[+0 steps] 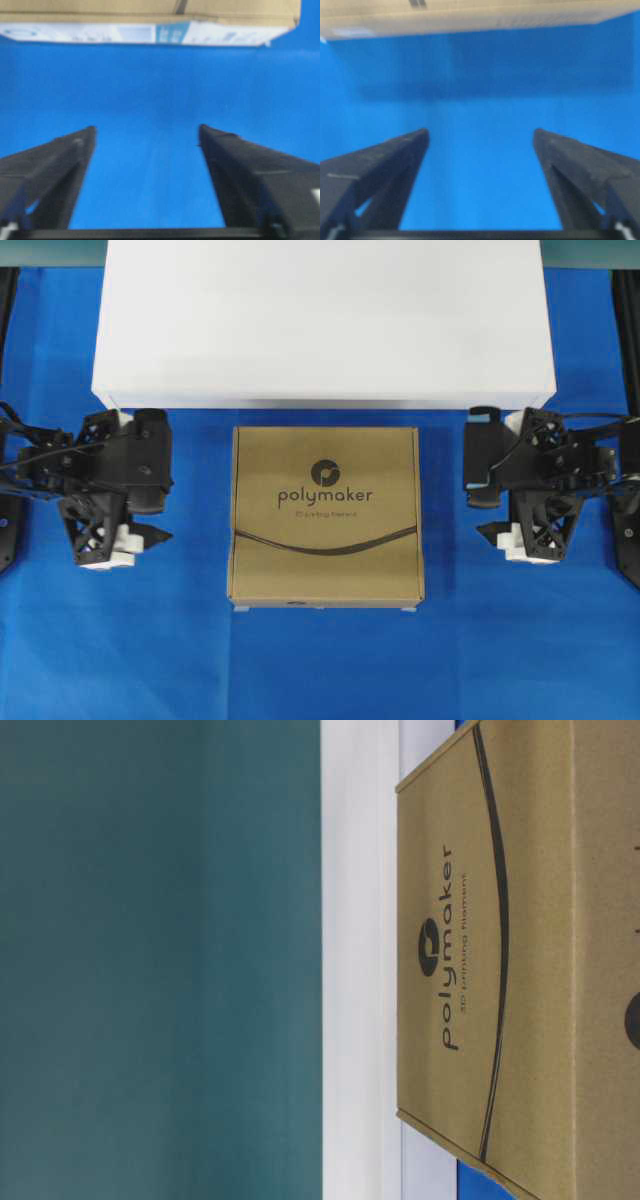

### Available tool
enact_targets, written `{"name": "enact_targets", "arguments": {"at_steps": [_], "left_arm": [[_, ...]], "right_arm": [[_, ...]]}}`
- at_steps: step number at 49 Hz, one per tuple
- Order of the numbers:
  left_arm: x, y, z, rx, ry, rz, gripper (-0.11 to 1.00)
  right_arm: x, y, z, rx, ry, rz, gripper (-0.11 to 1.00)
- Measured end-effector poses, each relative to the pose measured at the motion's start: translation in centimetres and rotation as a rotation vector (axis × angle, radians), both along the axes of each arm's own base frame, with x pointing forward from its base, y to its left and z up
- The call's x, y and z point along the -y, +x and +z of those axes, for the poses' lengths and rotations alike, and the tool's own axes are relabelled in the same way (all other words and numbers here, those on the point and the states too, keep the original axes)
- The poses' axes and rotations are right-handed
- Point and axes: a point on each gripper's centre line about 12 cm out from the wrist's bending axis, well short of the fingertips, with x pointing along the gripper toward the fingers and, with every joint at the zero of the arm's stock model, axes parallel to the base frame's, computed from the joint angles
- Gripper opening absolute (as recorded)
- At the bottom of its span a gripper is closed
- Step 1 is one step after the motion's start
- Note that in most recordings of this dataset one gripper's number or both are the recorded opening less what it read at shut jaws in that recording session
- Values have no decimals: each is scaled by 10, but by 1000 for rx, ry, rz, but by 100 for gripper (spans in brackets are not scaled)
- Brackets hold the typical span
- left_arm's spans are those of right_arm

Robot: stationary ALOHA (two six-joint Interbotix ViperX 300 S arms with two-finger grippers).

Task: Place the cardboard box on the stand after clamping it between your arms.
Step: 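Move both grippers inward toward the sides of the polymaker box, then press both grippers against opposite sides of the box to clamp it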

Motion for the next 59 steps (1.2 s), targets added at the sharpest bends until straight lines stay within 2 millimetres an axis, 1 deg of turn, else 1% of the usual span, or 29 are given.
{"name": "enact_targets", "arguments": {"at_steps": [2, 4, 6, 12, 19, 28, 33, 40, 48, 59], "left_arm": [[-1, 2, -5, -8, -1, 4, 87], [-2, 5, -11, -17, -2, 6, 84], [-2, 8, -16, -20, -1, 6, 83], [-4, 18, -35, -35, -5, 13, 85], [-4, 31, -51, -37, -7, 12, 85], [-5, 49, -57, -34, -5, 7, 85], [-7, 57, -63, -40, -6, 12, 85], [-8, 66, -66, -36, -1, 9, 85], [-10, 71, -67, -39, 6, 4, 85], [-10, 75, -67, -40, 22, -17, 85]], "right_arm": [[0, 0, -5, -11, 0, 1, 99], [0, 0, -11, -21, 1, 1, 100], [0, 2, -15, -25, 0, 2, 100], [0, 11, -31, -14, 0, 2, 99], [0, 22, -47, -11, 1, 1, 99], [0, 38, -60, -9, 0, 2, 99], [0, 47, -64, 8, 0, 2, 99], [0, 61, -65, 43, -2, 7, 99], [1, 66, -67, 47, -14, 28, 99], [1, 68, -68, 46, -17, 32, 99]]}}
